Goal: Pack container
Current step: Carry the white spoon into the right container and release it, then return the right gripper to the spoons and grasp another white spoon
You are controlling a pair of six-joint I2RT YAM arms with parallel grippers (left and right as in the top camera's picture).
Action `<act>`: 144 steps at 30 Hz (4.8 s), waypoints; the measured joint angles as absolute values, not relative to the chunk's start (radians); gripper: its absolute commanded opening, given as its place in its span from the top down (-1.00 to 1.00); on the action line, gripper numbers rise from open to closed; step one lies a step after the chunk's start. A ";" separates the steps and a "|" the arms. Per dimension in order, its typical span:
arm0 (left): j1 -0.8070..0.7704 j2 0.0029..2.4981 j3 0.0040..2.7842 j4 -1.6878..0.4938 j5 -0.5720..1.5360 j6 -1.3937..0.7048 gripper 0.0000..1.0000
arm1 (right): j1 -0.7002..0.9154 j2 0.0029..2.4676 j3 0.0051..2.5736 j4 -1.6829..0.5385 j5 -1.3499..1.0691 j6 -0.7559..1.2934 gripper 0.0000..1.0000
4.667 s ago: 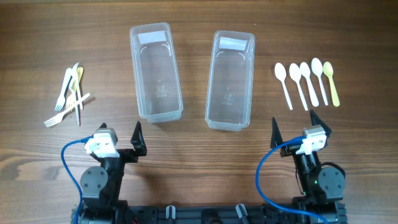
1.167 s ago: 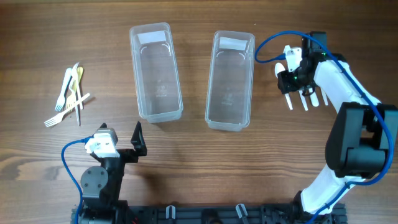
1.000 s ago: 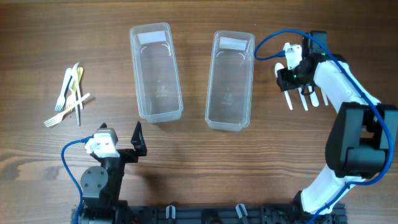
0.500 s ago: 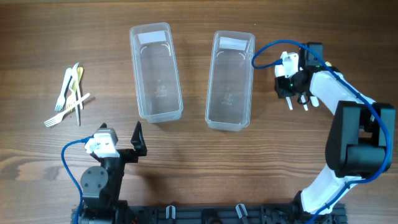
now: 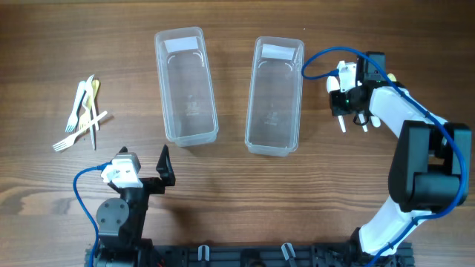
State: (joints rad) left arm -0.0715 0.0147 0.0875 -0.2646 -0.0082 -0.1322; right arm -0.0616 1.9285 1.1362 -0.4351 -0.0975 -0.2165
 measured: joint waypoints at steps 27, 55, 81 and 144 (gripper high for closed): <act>-0.072 0.015 0.088 -0.265 -0.008 -0.132 -0.99 | 0.320 1.546 1.209 -0.523 -0.186 0.202 -0.08; -0.071 0.015 0.088 -0.265 -0.008 -0.132 -1.00 | -0.059 1.406 1.183 -0.754 0.114 -0.169 0.05; -0.071 0.015 0.088 -0.265 -0.008 -0.132 -0.99 | -0.127 1.849 1.175 -0.529 0.079 -0.300 0.17; -0.071 0.015 0.088 -0.265 -0.008 -0.132 -1.00 | -0.037 1.438 1.135 -0.464 -0.324 0.038 0.91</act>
State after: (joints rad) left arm -0.0708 0.0147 0.0875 -0.2646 -0.0082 -0.1322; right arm -0.0368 1.4376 1.1351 -0.4644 -0.3241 0.0380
